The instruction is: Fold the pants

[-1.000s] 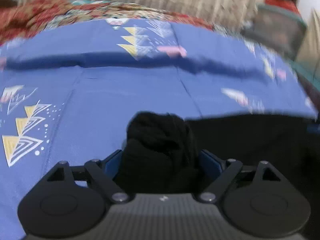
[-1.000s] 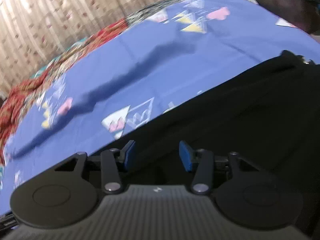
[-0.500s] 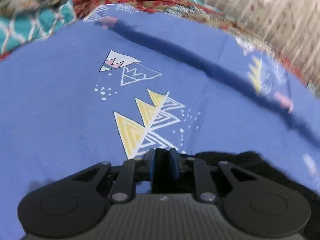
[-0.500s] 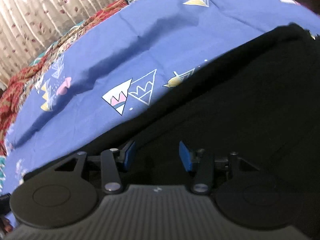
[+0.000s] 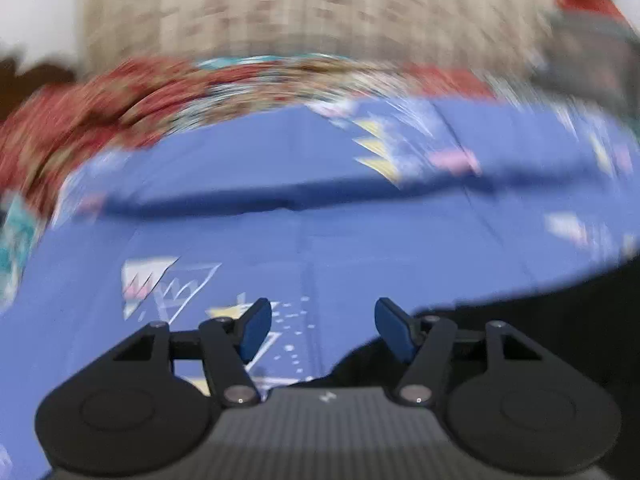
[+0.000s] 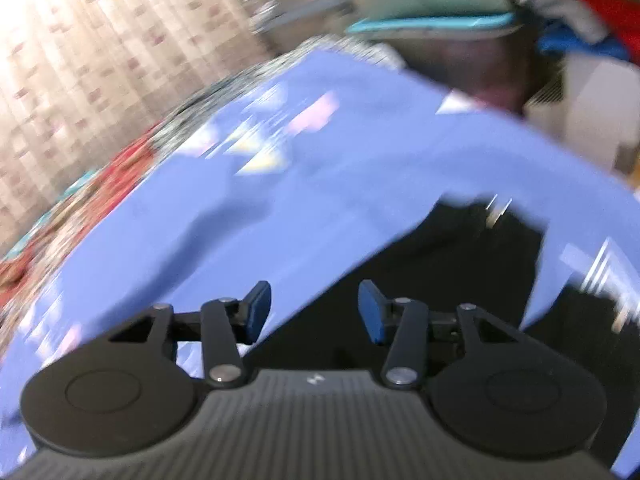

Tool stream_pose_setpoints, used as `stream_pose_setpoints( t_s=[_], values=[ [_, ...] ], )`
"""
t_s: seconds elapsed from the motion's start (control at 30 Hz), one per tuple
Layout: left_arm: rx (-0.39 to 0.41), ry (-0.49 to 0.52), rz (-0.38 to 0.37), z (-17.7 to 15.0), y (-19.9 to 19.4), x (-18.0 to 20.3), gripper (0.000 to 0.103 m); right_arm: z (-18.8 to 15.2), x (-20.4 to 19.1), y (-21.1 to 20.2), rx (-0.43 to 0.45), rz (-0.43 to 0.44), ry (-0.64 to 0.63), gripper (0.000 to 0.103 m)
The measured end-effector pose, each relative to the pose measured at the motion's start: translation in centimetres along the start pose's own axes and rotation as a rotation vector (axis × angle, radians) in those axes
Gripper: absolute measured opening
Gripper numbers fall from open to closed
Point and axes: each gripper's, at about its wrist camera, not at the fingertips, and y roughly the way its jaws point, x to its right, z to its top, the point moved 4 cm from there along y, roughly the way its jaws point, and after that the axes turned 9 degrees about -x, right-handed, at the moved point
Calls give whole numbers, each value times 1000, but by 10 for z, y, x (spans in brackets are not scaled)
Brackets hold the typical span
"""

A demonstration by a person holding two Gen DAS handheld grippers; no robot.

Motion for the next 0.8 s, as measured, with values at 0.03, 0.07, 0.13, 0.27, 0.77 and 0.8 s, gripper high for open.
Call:
stream_pose_setpoints(
  t_s=[0.03, 0.07, 0.13, 0.27, 0.77, 0.8],
  values=[
    [-21, 40, -1, 0, 9, 7, 59, 14, 5, 9, -4, -36, 10, 56],
    [-47, 59, -13, -1, 19, 13, 59, 23, 14, 18, -18, -64, 27, 59],
    [-98, 70, -43, -6, 36, 22, 59, 36, 26, 43, -70, -111, 84, 59],
    [-156, 116, -36, -13, 61, 33, 59, 39, 47, 94, -168, -213, 159, 60],
    [28, 9, -5, -8, -13, 37, 12, 65, 93, 57, -38, -80, 257, 6],
    [54, -6, -3, -9, -29, 38, 11, 65, 99, 36, -21, -37, 265, 6]
  ],
)
